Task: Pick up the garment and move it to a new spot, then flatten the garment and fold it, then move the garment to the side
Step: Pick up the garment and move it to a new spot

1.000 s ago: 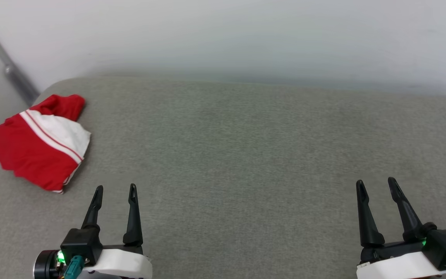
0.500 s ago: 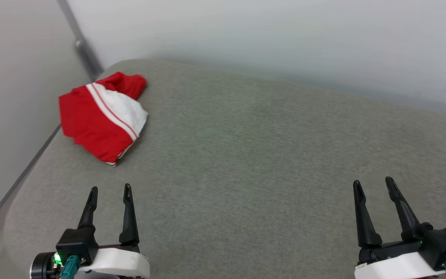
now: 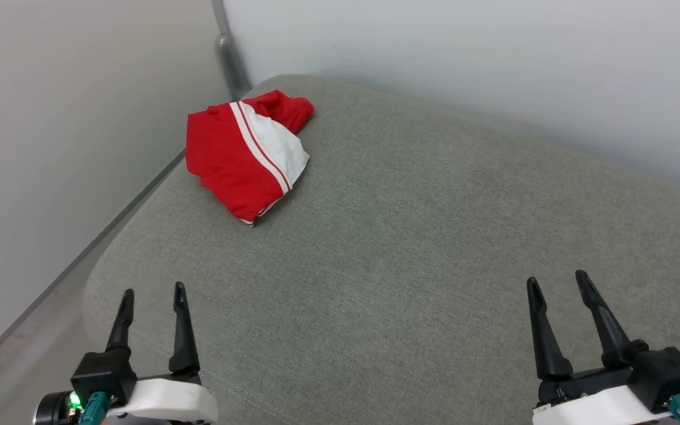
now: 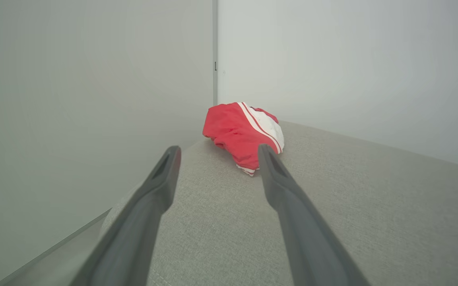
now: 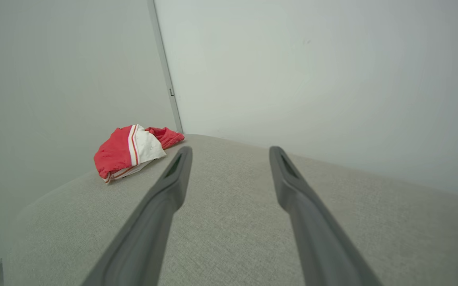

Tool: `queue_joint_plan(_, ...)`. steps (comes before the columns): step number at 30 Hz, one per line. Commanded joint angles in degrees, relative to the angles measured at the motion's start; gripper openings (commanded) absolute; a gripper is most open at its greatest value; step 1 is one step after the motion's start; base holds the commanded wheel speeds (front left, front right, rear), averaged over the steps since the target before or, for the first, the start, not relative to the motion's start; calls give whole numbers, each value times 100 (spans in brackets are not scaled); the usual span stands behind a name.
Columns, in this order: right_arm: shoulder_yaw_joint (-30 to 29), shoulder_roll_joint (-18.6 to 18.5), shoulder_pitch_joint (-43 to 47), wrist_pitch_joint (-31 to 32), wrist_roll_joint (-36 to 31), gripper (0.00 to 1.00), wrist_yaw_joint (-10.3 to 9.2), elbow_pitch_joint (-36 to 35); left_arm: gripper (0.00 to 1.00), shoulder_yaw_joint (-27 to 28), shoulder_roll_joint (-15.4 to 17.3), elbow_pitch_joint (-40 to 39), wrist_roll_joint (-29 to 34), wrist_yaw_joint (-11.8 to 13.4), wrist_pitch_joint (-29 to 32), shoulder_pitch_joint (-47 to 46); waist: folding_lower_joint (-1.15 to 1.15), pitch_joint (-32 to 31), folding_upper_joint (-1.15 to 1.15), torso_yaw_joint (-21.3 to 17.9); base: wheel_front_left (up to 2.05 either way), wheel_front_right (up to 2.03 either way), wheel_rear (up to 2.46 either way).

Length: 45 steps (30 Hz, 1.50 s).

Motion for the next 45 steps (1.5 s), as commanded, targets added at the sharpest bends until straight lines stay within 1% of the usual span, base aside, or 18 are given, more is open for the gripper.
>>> queue_joint_plan(1, 26, -24, -22, -14, -46, 100, 0, 12, 100, 36, -6, -27, -35, 24, -16, 34, 0, 52, 0, 67, 0, 0, 0)
queue_joint_plan(8, 77, -24, -138, -14, -130, 100, 0, 41, 100, 90, -5, -70, -97, 98, -16, 63, 0, 137, 0, 97, 0, 0, 0)
queue_joint_plan(11, 49, -24, -122, -14, -132, 100, 0, 39, 100, 128, -5, -5, -110, 55, -16, -14, 0, 144, 0, 87, 0, 0, 0)
queue_joint_plan(15, -13, -24, -92, -14, -163, 100, 0, -21, 100, 315, 11, 126, 1, -208, -16, -378, 0, 218, 0, 52, 0, 0, 0)
queue_joint_plan(18, -44, -25, -187, -14, -265, 100, 0, -69, 100, 557, 134, 317, -4, -461, -16, -845, 0, 391, 0, -31, 0, 0, 0)
queue_joint_plan(21, -85, -25, -304, -14, -413, 100, 0, -121, 100, 782, 383, 576, 45, -673, -16, -1499, 0, 658, 0, -153, 0, 0, 0)
queue_joint_plan(24, -165, -26, -458, -14, -569, 100, 0, -189, 100, 936, 613, 782, 27, -814, -16, -2198, 0, 998, 0, -284, 0, 0, 0)
queue_joint_plan(29, -356, -45, -735, -14, -857, 100, 0, -383, 100, 1128, 961, 1204, -185, -951, -16, -3264, 0, 1595, 0, -486, 0, 0, 0)
queue_joint_plan(31, -406, -102, -826, -14, -911, 100, 0, -477, 100, 1141, 1155, 1424, -274, -988, -16, -3636, 0, 1827, 0, -561, 0, 0, 0)
queue_joint_plan(34, -449, -203, -977, -13, -979, 100, 0, -650, 100, 1143, 1537, 1710, -388, -1020, -16, -4208, 0, 2177, 0, -658, 0, 0, 0)
queue_joint_plan(37, -515, -302, -1108, -14, -1025, 100, 0, -835, 100, 1078, 1842, 2058, -553, -1035, 17, -4669, 0, 2488, 0, -728, 0, 0, 0)
queue_joint_plan(40, -540, -381, -1226, -14, -1080, 100, 0, -1016, 100, 890, 2174, 2384, -854, -1045, 291, -5133, 0, 2759, 0, -791, 0, 0, 0)
queue_joint_plan(43, -561, -448, -1311, -14, -1123, 100, 0, -1186, 100, 492, 2532, 2701, -1236, -1043, 757, -5415, 0, 2994, 0, -836, 0, 0, 0)
queue_joint_plan(45, -546, -473, -1360, -14, -1149, 100, 0, -1298, 100, 216, 2719, 2873, -1627, -1044, 1141, -5608, 0, 3132, 0, -862, 0, 0, 0)
